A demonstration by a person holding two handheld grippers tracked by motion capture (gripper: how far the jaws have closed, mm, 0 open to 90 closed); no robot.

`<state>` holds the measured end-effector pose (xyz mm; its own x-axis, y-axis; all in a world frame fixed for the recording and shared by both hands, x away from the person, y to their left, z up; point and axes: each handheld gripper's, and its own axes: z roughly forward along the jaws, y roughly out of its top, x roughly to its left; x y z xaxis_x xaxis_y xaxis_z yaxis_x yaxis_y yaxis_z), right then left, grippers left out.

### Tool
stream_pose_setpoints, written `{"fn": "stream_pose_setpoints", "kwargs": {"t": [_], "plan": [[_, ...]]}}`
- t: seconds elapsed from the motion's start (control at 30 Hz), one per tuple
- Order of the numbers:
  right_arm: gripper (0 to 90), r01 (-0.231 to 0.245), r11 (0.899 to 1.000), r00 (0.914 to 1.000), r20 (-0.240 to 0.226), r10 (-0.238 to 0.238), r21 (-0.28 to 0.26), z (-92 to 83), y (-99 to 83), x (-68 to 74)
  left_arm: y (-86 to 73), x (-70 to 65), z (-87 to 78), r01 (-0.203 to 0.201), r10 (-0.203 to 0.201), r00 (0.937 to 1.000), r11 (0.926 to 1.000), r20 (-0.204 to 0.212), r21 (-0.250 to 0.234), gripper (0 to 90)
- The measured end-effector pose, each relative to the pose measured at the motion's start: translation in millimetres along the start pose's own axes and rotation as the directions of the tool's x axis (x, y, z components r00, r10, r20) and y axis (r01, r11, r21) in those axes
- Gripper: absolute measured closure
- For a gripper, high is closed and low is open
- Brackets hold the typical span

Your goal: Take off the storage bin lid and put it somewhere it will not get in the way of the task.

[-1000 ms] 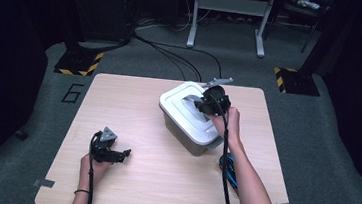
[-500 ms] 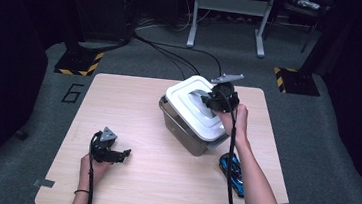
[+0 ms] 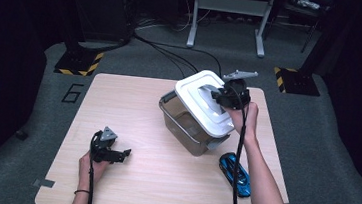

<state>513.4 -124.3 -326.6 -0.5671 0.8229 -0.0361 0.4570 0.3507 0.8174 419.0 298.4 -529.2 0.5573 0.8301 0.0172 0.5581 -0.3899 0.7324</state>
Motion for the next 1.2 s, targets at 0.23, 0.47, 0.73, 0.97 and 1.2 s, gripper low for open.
{"fn": "stream_pose_setpoints", "kwargs": {"t": [0.23,0.47,0.73,0.97,1.2], "plan": [[66.9,-0.029,1.0,0.9992,0.029,0.029,-0.008,-6.5,-2.1,-13.5,1.0,0.2,2.1,-0.008,0.007,0.9999,0.9996,0.014,0.028,0.0],[66.9,-0.054,0.998,0.9968,0.059,0.055,-0.016,-13.9,-6.8,-28.8,1.1,0.6,2.1,-0.008,0.007,0.9999,0.9995,0.015,0.03,0.0],[66.9,-0.078,0.997,0.9924,0.094,0.079,-0.018,-21.9,-13.1,-44.2,1.0,0.3,2.3,-0.004,0.003,0.9999,0.9996,0.014,0.027,0.0],[66.9,-0.101,0.994,0.9872,0.121,0.104,-0.033,-27.3,-18.6,-56.1,1.0,0.5,2.2,-0.005,0.004,0.9999,0.9996,0.013,0.028,0.0],[66.9,-0.128,0.991,0.979,0.155,0.132,-0.037,-30.6,-25.7,-68.7,1.0,0.5,2.1,-0.006,0.005,0.9999,0.9996,0.014,0.029,0.0]]}}
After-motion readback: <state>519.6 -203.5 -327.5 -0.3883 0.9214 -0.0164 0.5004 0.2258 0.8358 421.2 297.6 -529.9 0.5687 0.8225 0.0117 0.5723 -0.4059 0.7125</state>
